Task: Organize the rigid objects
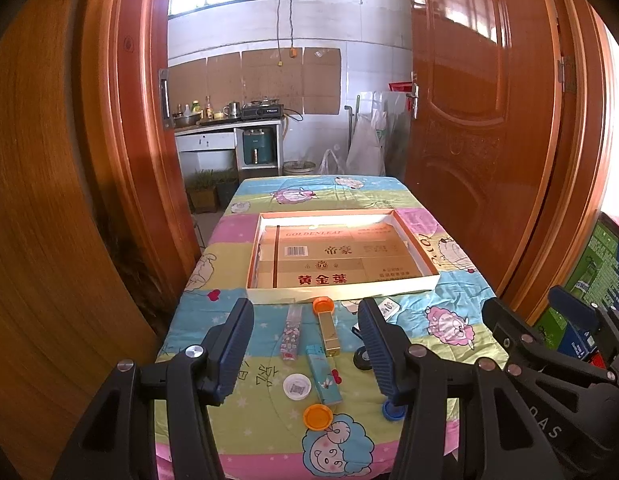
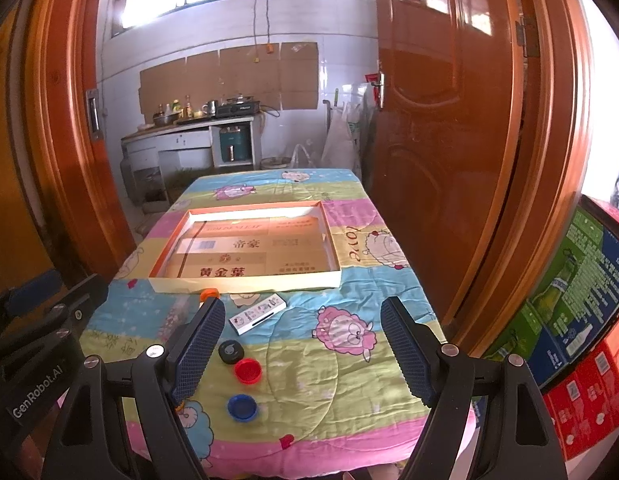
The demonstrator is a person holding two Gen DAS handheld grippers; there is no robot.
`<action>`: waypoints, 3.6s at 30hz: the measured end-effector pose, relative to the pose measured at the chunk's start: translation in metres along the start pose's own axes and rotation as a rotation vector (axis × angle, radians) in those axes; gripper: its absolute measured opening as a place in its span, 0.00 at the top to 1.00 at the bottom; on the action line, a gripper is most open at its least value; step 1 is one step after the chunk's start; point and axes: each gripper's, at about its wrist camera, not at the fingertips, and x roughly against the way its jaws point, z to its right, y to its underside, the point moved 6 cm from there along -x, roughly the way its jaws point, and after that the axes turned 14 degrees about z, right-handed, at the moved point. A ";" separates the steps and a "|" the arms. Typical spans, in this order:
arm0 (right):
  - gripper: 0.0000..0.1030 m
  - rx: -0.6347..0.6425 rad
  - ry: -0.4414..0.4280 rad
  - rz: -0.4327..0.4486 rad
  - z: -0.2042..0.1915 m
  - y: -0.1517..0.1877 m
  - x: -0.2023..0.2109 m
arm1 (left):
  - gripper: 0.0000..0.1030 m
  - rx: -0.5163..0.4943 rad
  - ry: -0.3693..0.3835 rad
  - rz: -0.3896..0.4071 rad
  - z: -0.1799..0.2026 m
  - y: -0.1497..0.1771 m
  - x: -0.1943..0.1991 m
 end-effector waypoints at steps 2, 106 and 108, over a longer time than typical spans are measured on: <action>0.21 0.002 0.000 0.001 0.000 0.000 0.000 | 0.47 0.002 0.001 -0.001 -0.001 0.001 -0.001; 0.21 0.060 -0.204 -0.255 -0.046 0.142 -0.074 | 0.61 -0.051 0.243 -0.263 -0.029 0.137 -0.095; 0.25 0.065 -0.210 -0.252 -0.047 0.143 -0.074 | 0.61 -0.064 0.246 -0.259 -0.028 0.137 -0.095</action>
